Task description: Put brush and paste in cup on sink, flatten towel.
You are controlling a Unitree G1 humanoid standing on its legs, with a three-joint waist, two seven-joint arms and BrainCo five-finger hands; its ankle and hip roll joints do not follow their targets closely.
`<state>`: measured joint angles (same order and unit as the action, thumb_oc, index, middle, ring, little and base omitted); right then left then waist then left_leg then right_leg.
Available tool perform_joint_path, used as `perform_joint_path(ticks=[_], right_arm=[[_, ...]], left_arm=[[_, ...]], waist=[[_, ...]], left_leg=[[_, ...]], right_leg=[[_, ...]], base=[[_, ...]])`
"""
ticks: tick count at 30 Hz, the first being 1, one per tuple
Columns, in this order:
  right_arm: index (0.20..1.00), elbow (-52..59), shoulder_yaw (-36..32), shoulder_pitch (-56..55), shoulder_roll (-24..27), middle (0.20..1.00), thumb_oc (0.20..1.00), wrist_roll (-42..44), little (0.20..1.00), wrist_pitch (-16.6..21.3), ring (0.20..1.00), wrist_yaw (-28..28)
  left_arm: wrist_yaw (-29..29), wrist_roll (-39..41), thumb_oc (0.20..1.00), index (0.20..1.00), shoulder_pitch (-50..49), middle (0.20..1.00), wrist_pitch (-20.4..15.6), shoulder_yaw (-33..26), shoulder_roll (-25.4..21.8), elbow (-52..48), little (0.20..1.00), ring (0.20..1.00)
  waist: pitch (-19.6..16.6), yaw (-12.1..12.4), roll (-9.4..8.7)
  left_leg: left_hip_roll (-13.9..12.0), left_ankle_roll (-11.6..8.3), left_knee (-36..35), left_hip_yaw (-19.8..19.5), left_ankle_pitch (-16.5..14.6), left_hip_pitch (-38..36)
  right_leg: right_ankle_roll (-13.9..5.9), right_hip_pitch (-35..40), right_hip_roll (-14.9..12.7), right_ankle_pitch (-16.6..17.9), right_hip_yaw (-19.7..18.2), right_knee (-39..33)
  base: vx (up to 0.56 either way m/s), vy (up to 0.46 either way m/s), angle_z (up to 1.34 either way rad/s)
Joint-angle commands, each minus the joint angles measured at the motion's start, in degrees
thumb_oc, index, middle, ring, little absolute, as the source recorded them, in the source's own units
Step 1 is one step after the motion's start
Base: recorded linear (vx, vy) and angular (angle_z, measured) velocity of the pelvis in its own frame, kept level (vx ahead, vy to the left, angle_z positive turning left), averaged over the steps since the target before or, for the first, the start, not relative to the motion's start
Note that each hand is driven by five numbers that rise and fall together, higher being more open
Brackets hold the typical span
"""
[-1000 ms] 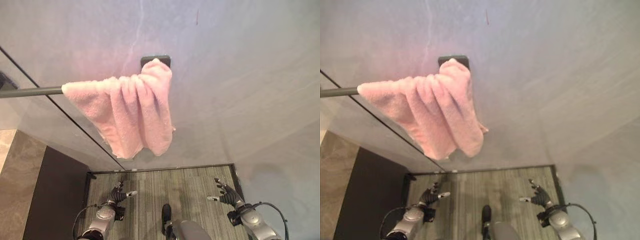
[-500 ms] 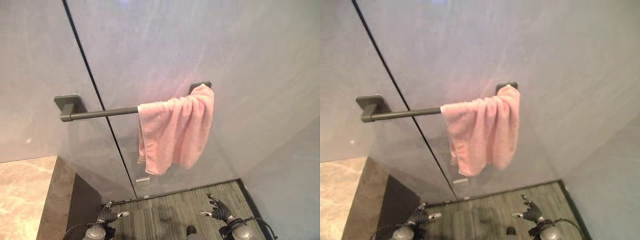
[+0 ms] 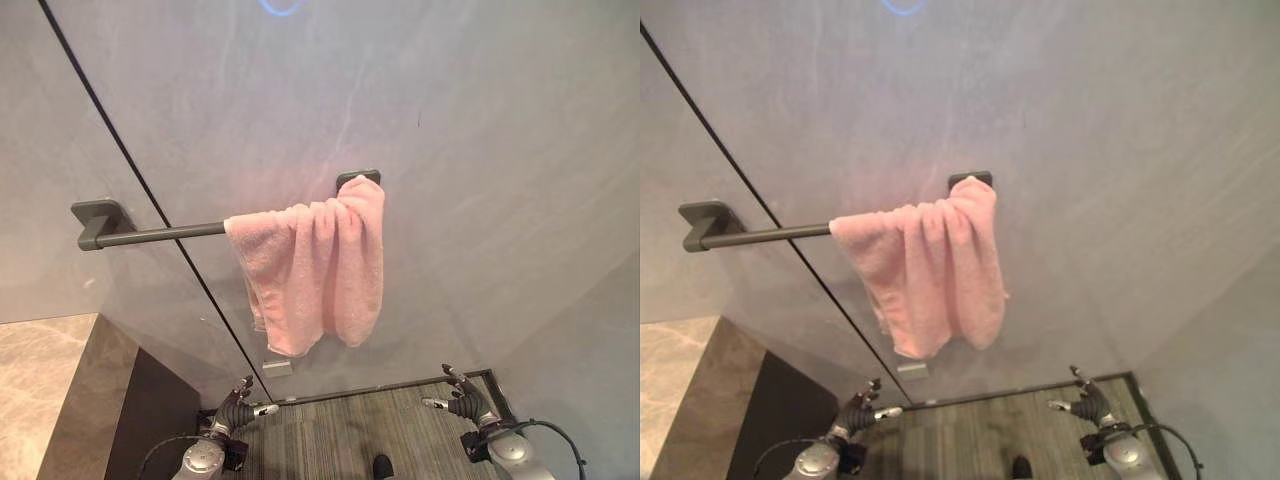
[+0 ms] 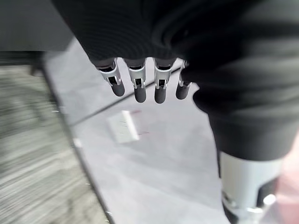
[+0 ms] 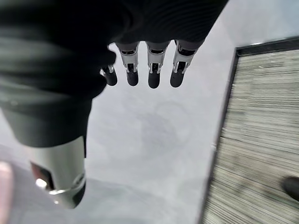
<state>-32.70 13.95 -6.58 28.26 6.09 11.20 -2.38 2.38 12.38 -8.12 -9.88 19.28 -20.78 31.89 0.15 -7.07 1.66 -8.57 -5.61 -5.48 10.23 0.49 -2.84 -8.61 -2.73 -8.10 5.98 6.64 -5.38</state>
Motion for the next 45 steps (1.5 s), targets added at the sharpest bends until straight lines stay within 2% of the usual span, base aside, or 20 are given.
perform_joint_path(ticks=[1,8,12,21,30,45], right_arm=[[1.000,4.62,-2.46,2.98,-0.37,1.000,1.000,1.57,1.000,4.57,1.000,-0.44],[1.000,10.38,-5.69,1.04,1.14,1.000,1.000,1.71,1.000,5.47,1.000,0.41],[1.000,15.60,-7.26,0.22,2.09,1.000,1.000,2.51,1.000,5.55,1.000,1.99],[1.000,21.84,-6.25,3.42,3.43,1.000,1.000,2.24,1.000,4.66,1.000,2.76],[1.000,23.59,-1.54,9.64,2.08,1.000,1.000,2.26,1.000,3.24,1.000,2.43],[1.000,21.00,2.69,16.11,-0.87,1.000,1.000,2.29,1.000,2.46,1.000,-0.36]], left_arm=[[-1.42,-2.73,1.000,1.000,2.15,1.000,-3.92,-1.33,-5.45,-3.44,1.000,1.000],[-3.35,-4.79,1.000,1.000,-2.25,1.000,-4.64,-5.17,-10.65,-14.17,1.000,1.000],[-4.99,-3.70,1.000,1.000,-6.06,1.000,-5.03,-9.66,-13.84,-21.65,1.000,1.000],[-5.50,0.32,1.000,1.000,-5.72,1.000,-5.48,-13.65,-14.79,-29.79,1.000,1.000],[-5.24,1.13,1.000,1.000,0.07,1.000,-5.20,-10.32,-13.18,-33.11,1.000,1.000],[-2.74,1.49,1.000,1.000,7.32,1.000,-4.69,-5.32,-9.78,-29.74,1.000,1.000]], waist=[[2.50,0.99,-3.86],[2.14,1.24,-3.45],[2.16,1.45,-3.36],[1.99,2.00,-3.69],[1.98,2.48,-4.48],[1.84,2.61,-4.69]], left_leg=[[-3.34,-2.10,0.48,1.94,-0.13,-3.11],[-3.25,-2.01,0.48,2.39,-0.47,-3.28],[-2.89,-1.75,0.48,2.89,-0.86,-3.82],[-2.12,-1.22,0.48,3.12,-1.58,-4.60],[-2.11,-1.03,0.48,3.37,-1.84,-5.34],[-2.96,-1.39,0.48,2.89,-1.35,-4.70]], right_leg=[[-4.50,-1.36,-5.93,5.28,0.74,0.38],[-4.90,-1.46,-6.24,5.33,0.66,0.38],[-5.25,-1.53,-6.68,5.73,0.27,0.38],[-5.51,-1.28,-7.47,6.15,0.07,0.38],[-5.31,-0.68,-7.52,5.96,0.16,0.38],[-4.76,-0.34,-6.96,5.31,0.92,0.38]], base=[[0.00,0.000,0.00],[-0.01,0.003,0.00],[-0.02,0.016,-0.07],[0.00,0.003,0.00],[0.00,0.003,-0.01],[0.00,-0.001,0.00]])
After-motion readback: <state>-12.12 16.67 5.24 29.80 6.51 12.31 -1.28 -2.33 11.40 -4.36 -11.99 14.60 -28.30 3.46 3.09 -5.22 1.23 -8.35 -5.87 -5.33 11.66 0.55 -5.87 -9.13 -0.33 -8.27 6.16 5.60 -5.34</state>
